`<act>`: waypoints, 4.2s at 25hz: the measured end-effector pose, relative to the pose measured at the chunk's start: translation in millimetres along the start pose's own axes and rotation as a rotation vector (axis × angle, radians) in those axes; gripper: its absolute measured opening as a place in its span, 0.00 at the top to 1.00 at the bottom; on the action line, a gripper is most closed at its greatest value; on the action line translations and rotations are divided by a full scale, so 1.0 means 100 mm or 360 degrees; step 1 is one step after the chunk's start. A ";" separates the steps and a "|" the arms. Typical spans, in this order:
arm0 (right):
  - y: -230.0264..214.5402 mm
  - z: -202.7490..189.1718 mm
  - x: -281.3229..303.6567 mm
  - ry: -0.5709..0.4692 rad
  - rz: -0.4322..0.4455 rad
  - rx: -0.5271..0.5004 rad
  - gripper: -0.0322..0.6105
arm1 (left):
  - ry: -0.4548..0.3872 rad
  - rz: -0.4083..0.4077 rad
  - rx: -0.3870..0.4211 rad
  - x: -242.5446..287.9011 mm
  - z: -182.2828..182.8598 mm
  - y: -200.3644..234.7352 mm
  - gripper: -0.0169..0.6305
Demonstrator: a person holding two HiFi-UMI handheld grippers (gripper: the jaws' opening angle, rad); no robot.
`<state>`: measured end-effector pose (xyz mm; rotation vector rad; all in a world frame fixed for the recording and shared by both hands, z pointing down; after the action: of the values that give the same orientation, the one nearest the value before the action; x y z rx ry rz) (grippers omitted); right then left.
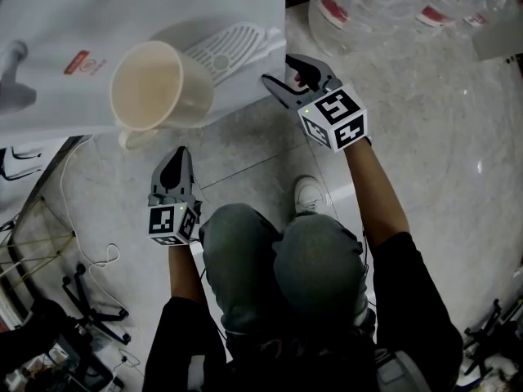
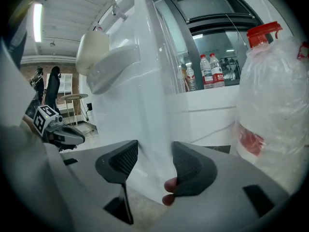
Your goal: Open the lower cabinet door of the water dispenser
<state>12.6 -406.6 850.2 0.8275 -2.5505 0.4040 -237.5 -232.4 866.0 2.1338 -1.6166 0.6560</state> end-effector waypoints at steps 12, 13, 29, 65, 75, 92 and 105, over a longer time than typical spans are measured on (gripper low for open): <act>0.11 -0.06 -0.14 0.0041 -0.0060 0.0028 0.58 | 0.0097 -0.0059 0.0003 -0.05 0.04 -0.14 0.96; 0.12 -0.06 -0.15 0.0057 -0.0064 0.0034 0.58 | 0.0112 -0.0070 0.0001 -0.06 0.06 -0.16 0.96; 0.50 -0.19 -0.54 0.0300 -0.0167 0.0084 0.66 | 0.0277 -0.0255 -0.0029 -0.32 0.43 -0.54 0.96; 3.00 -0.86 -1.10 0.0546 -0.0056 0.0084 0.65 | 0.0359 -0.0111 -0.0134 -2.79 -0.57 -0.77 0.96; 3.75 -0.88 -0.84 0.0620 0.0021 0.0028 0.68 | 0.0377 -0.0105 -0.0115 -3.33 -0.84 -0.35 0.96; 4.39 -0.41 -0.94 0.0621 0.0056 0.0128 0.78 | 0.0387 -0.0111 -0.0211 -3.83 -0.63 -0.12 0.96; 4.47 0.74 -2.07 0.0500 -0.0078 0.0235 0.93 | 0.0284 -0.0104 -0.0264 -4.41 0.63 -0.36 0.96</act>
<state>-131.6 13.6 624.5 0.8055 -2.2265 0.6584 -295.4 88.6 559.9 1.9422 -1.4476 0.6478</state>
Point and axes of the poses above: the fingertips, and each gripper's own axes: x forward along the fingers, y to its left, z out of its top, the point moved 6 cm from there along -x, backward along the fingers, and after that the axes turned 9 degrees about y, right-handed, at the moved point
